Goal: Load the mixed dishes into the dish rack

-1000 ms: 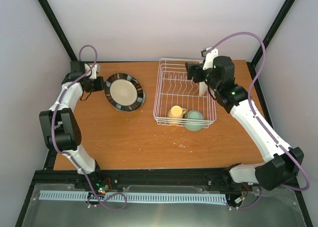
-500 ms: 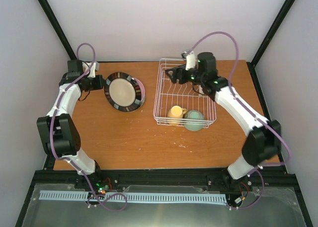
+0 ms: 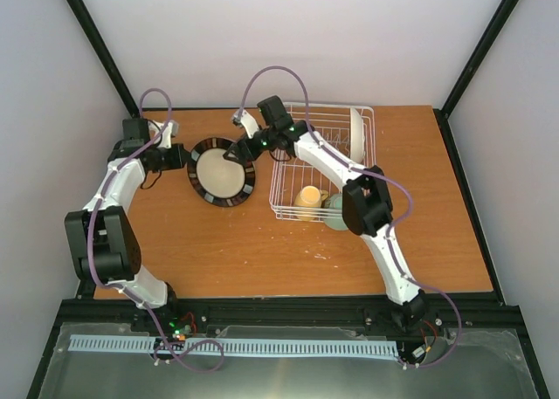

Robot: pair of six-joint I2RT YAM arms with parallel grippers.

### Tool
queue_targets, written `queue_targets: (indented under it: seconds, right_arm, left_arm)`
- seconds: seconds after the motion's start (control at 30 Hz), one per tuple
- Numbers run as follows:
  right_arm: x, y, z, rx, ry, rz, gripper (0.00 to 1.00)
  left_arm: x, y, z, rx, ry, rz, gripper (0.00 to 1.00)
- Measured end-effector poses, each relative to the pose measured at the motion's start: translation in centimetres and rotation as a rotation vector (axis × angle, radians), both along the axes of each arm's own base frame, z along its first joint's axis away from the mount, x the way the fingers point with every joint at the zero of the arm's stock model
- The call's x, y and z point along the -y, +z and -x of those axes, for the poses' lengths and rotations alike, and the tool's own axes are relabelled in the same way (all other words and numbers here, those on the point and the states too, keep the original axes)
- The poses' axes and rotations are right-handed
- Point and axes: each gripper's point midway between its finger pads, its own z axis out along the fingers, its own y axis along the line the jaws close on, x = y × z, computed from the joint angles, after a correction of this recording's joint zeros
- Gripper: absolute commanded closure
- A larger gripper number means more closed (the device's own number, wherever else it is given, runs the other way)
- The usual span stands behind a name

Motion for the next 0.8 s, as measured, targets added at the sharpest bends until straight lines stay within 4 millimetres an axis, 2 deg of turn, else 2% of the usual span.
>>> queue_targets:
  seconds: [0.17, 0.3, 0.47, 0.57, 0.8]
  right_arm:
    - [-0.7, -0.8, -3.0, 0.044, -0.008, 0.022, 0.11]
    - [-0.3, -0.6, -4.1, 0.081, -0.027, 0.033, 0.09]
    - [-1.1, -0.3, -4.8, 0.112, -0.007, 0.002, 0.03]
    - [-1.5, -1.5, -4.6, 0.094, 0.02, -0.005, 0.0]
    - [-1.8, -4.8, -4.4, 0.058, 0.059, 0.009, 0.0]
  left_arm:
    - [0.0, 1.3, 0.1, 0.04, -0.006, -0.013, 0.99]
    - [0.0, 1.7, 0.2, 0.051, -0.01, -0.018, 0.99]
    - [0.2, 1.9, 0.2, 0.059, -0.017, -0.013, 0.99]
    - [0.3, 2.1, 0.3, 0.064, -0.022, -0.008, 0.99]
    - [0.7, 2.9, 0.8, 0.088, -0.041, -0.002, 0.99]
